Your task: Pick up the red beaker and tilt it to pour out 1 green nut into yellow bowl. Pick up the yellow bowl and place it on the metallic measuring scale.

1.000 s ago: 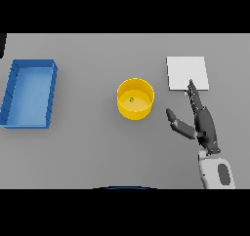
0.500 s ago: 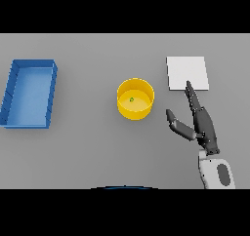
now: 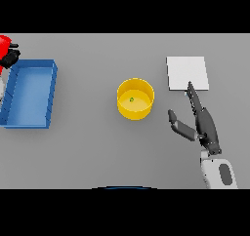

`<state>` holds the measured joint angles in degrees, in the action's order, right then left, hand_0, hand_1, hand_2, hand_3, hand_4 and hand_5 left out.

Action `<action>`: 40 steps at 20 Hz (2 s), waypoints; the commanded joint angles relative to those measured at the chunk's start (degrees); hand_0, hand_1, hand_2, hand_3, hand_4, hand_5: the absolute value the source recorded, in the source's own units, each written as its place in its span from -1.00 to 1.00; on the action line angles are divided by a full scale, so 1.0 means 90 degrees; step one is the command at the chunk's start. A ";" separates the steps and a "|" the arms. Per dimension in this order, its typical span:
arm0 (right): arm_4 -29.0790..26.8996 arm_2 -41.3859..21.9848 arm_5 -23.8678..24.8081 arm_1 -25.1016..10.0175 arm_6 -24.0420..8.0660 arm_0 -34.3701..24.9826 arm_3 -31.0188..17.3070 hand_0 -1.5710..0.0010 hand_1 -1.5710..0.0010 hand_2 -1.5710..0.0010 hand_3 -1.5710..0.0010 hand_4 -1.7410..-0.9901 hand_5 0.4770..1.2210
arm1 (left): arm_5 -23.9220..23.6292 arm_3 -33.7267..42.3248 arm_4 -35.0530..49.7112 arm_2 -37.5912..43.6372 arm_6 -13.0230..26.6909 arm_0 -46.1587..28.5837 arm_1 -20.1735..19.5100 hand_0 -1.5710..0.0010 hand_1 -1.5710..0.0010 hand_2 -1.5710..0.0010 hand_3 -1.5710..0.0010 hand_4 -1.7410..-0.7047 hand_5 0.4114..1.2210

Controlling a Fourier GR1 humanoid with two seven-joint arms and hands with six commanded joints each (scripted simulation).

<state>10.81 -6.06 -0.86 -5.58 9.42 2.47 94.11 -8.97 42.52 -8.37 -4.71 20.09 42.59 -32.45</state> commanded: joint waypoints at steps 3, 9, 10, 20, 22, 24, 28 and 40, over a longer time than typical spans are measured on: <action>0.0018 -0.0032 0.0012 0.0033 -0.0088 0.0028 0.0048 1.00 1.00 1.00 1.00 0.55 -0.48 | -0.0158 0.0922 0.0136 -0.0067 0.0573 -0.0658 0.0036 -1.00 -1.00 -1.00 -1.00 -1.00 0.27; -0.0087 0.0053 -0.0014 -0.0003 -0.0067 -0.0004 0.0008 1.00 1.00 1.00 1.00 0.57 -0.48 | 0.1021 0.2218 0.0920 -0.0068 0.0835 -0.1289 -0.0221 0.04 0.12 0.17 0.14 0.33 -0.33; -0.0103 0.0046 -0.0054 -0.0034 -0.0006 -0.0004 0.0039 1.00 1.00 1.00 1.00 0.57 -0.48 | 0.1204 0.2264 0.0903 -0.0135 0.0940 -0.1311 -0.0323 0.23 0.30 0.33 0.31 0.48 -0.38; 0.0515 -0.0166 0.0278 -0.0013 -0.0462 -0.0003 0.0127 1.00 1.00 1.00 1.00 0.63 -0.59 | 0.1175 0.2222 0.0399 -0.0477 0.0797 -0.1248 -0.0432 0.92 0.92 0.93 0.93 0.86 -0.45; 0.0647 -0.0288 0.0031 -0.0253 -0.0397 -0.0235 0.0096 1.00 1.00 1.00 1.00 0.74 -0.54 | 0.1070 0.2311 0.0511 -0.0416 0.0638 -0.1271 -0.0305 0.95 0.95 0.95 0.95 0.85 -0.42; 0.0852 -0.0442 -0.0348 -0.0668 -0.0322 -0.0471 0.0004 1.00 1.00 1.00 1.00 0.74 -0.49 | 0.0980 0.2513 0.0590 -0.0379 0.0583 -0.1408 -0.0261 0.97 0.97 0.97 0.97 0.83 -0.39; 0.2066 -0.1064 -0.0674 -0.1385 -0.0589 -0.1357 -0.0339 1.00 1.00 1.00 1.00 0.62 -0.59 | 0.0981 0.2596 0.0662 -0.0380 0.0704 -0.1426 -0.0189 0.99 0.99 0.99 0.99 0.81 -0.34; 0.3904 -0.2762 -0.1677 -0.2023 0.0376 -0.3558 -0.1940 1.00 1.00 1.00 1.00 0.56 -0.57 | 0.1065 0.2693 0.0714 -0.0363 0.0685 -0.1528 -0.0232 1.00 1.00 1.00 1.00 0.81 -0.30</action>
<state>45.95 -30.91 -15.94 -23.77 12.69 -29.56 76.65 0.60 66.77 -1.95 -7.97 26.30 28.88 -34.53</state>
